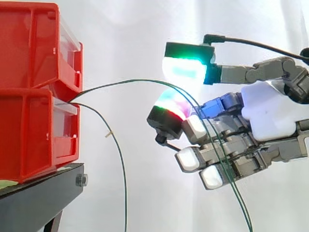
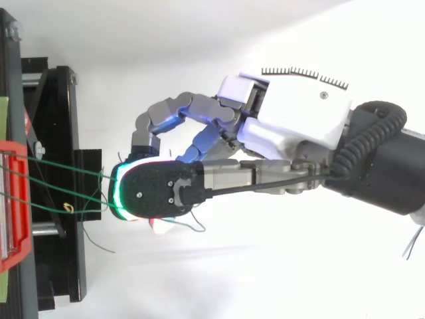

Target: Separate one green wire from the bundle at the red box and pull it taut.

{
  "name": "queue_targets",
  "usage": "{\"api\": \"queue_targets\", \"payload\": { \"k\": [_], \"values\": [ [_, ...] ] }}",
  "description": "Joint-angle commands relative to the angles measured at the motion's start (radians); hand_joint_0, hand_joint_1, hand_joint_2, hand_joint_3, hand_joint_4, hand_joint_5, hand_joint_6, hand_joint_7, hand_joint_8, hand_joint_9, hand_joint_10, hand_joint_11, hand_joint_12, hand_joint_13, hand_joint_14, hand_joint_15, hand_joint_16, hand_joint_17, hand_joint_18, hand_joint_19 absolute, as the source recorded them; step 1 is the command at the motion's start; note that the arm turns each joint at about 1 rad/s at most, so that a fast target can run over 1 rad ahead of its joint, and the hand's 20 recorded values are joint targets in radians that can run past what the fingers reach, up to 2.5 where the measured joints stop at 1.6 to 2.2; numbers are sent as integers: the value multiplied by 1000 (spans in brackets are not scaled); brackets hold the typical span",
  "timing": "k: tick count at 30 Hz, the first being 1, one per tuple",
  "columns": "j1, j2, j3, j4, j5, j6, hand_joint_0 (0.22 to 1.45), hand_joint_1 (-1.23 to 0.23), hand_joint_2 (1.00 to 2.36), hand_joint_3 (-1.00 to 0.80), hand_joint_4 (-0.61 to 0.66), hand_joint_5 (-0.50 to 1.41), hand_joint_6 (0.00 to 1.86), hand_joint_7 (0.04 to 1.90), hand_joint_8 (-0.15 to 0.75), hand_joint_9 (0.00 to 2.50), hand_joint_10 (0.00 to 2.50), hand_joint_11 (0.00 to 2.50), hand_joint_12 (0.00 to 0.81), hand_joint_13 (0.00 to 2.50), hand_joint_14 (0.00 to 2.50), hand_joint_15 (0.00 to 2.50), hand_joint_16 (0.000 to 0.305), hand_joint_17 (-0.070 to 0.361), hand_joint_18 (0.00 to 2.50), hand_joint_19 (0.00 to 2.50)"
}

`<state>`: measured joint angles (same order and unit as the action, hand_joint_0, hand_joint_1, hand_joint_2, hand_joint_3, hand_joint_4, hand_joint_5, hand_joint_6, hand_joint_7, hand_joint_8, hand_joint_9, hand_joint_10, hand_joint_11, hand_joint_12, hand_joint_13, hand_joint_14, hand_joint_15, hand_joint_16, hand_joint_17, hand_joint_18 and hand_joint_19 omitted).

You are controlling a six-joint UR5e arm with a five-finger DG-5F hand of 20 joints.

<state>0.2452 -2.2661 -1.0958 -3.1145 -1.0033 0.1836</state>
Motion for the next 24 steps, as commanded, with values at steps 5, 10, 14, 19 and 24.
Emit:
{"api": "queue_targets", "payload": {
  "k": [5, 10, 14, 19, 24],
  "values": [
    [-4, -1, 2, -4, 0, -4, 600, -669, 1017, -169, 133, -153, 899, 1111, 306, 1085, 19, 679, 374, 960, 17, 480, 51, 114, 888, 519],
    [-7, -1, 2, -4, 0, -10, 613, -717, 1017, -122, 85, -153, 910, 1105, 311, 1084, 18, 690, 379, 964, 19, 483, 52, 116, 900, 504],
    [-9, 0, 7, -4, 2, -18, 620, -731, 1018, -92, 37, -151, 917, 1095, 308, 1086, 17, 700, 374, 964, 19, 480, 51, 114, 895, 505],
    [-12, 0, 20, -9, 2, -30, 607, -712, 1019, -127, 72, -153, 912, 1075, 293, 1092, 20, 705, 366, 982, 20, 503, 49, 111, 886, 522],
    [-12, 0, 24, -15, 2, -32, 587, -636, 1014, -308, 125, -152, 893, 1096, 289, 1118, 18, 706, 363, 985, 20, 514, 47, 107, 869, 544]
  ]
}}
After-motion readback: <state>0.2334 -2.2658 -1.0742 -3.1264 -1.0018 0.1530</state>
